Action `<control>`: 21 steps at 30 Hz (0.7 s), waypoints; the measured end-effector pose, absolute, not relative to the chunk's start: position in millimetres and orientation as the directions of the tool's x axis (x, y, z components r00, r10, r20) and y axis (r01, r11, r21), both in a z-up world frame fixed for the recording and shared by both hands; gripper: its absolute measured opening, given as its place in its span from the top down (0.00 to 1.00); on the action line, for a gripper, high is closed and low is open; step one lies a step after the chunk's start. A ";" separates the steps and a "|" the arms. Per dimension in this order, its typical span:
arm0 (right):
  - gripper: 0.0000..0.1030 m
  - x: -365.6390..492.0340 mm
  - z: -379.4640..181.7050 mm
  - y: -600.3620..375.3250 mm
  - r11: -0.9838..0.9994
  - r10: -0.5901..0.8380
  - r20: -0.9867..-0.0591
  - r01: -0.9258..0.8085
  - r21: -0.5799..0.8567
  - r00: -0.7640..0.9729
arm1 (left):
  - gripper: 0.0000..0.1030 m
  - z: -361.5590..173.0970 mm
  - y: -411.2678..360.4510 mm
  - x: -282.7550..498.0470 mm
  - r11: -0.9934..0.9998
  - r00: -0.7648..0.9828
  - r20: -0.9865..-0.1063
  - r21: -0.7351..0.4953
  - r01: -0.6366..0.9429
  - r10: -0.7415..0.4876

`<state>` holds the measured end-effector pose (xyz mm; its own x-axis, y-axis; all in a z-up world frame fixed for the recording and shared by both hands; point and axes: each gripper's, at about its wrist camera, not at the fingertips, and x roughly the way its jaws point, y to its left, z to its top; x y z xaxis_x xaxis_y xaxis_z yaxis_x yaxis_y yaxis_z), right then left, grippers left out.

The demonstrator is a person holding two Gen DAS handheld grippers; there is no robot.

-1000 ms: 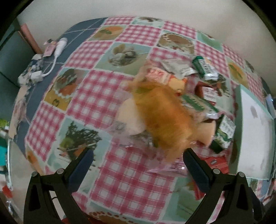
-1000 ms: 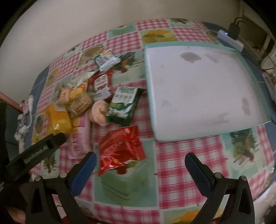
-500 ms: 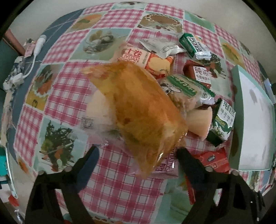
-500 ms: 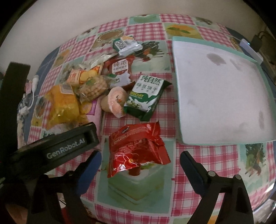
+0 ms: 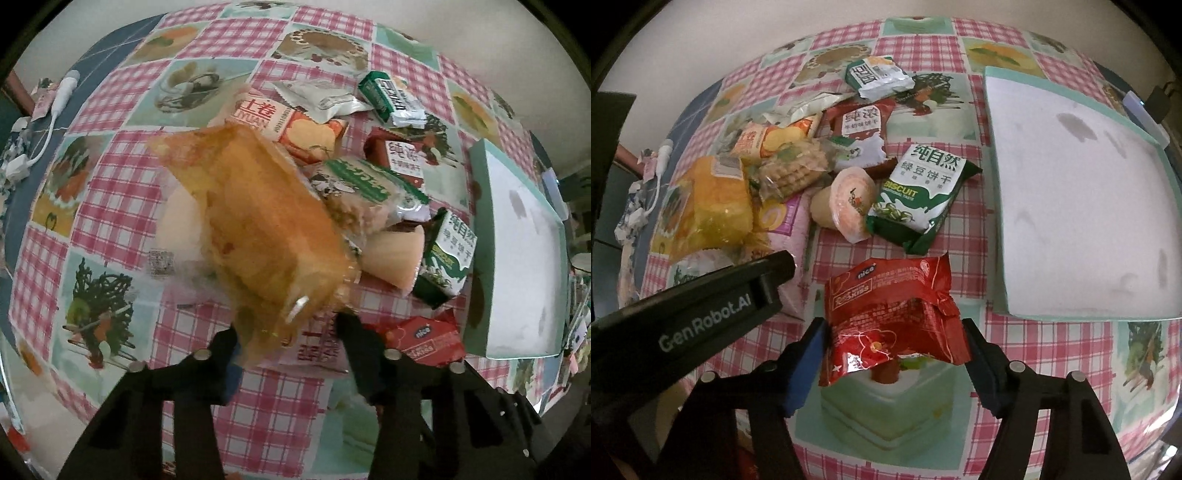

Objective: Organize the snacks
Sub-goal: 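Move the left tool to the pink Swiss roll packet while the right tool reaches the red packet, then close the left tool on the pink Swiss roll packet while the right tool grips the red packet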

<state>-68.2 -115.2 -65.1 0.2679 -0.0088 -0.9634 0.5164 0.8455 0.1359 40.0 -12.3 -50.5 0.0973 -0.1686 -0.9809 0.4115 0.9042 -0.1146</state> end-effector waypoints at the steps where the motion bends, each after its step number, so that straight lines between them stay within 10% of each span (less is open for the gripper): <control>1: 0.29 -67.2 -65.9 -113.8 0.846 -0.009 -0.963 0.516 0.136 0.268 | 0.56 -48.9 -11.1 38.4 0.903 0.102 -0.981 -0.110 0.416 -0.167; 21: 0.31 -93.0 -34.7 -139.0 0.770 -0.007 -0.940 0.602 0.212 0.340 | 0.64 -20.7 17.6 21.3 0.906 0.123 -0.966 -0.165 0.389 -0.229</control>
